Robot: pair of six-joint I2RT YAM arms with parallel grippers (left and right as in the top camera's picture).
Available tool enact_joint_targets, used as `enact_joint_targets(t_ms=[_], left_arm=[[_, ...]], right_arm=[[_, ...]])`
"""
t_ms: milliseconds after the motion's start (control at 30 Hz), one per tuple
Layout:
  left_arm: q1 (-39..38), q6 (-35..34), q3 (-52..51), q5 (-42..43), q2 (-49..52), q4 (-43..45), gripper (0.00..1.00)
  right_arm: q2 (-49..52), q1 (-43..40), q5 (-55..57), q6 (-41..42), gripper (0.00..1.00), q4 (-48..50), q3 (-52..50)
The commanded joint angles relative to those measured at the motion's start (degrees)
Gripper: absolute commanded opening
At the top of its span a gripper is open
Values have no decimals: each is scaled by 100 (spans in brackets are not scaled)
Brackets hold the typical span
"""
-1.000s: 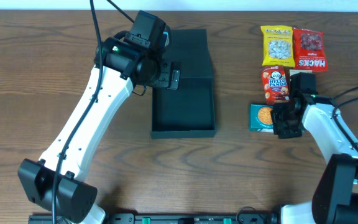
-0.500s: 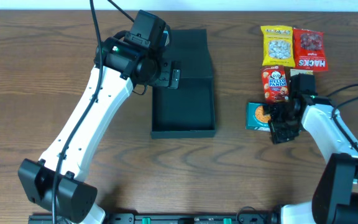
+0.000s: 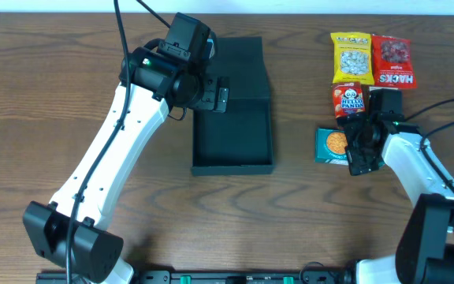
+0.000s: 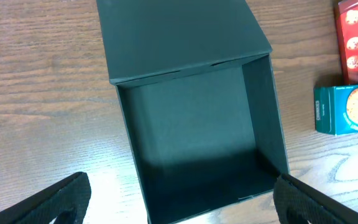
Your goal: Pack container
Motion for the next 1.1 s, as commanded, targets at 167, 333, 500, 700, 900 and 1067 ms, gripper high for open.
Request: enact_joint_targets(t_ms=[167,333,500,700,900,1067], left_arm=[[15,109,79,-61,-11,66,95],[15,111,79,-63,-11,63,95],[15,125,79,-63,-11,63,95],[15,127,79,-63,-11,66,95],[15,125,79,-63,-11,66,95],[15,125,79,-63,-11,63,95]], right_arm=[[494,-7,319,-2,99,286,-37],[857,-7,168,63,99,448,-37],[892,-7,24,59,99,479,-37],[892,-4,-127,-28,89,243,-37],[892,-4,-229,-374,77,31,-37],[892,-4,-863,-1143,69,125,-35]])
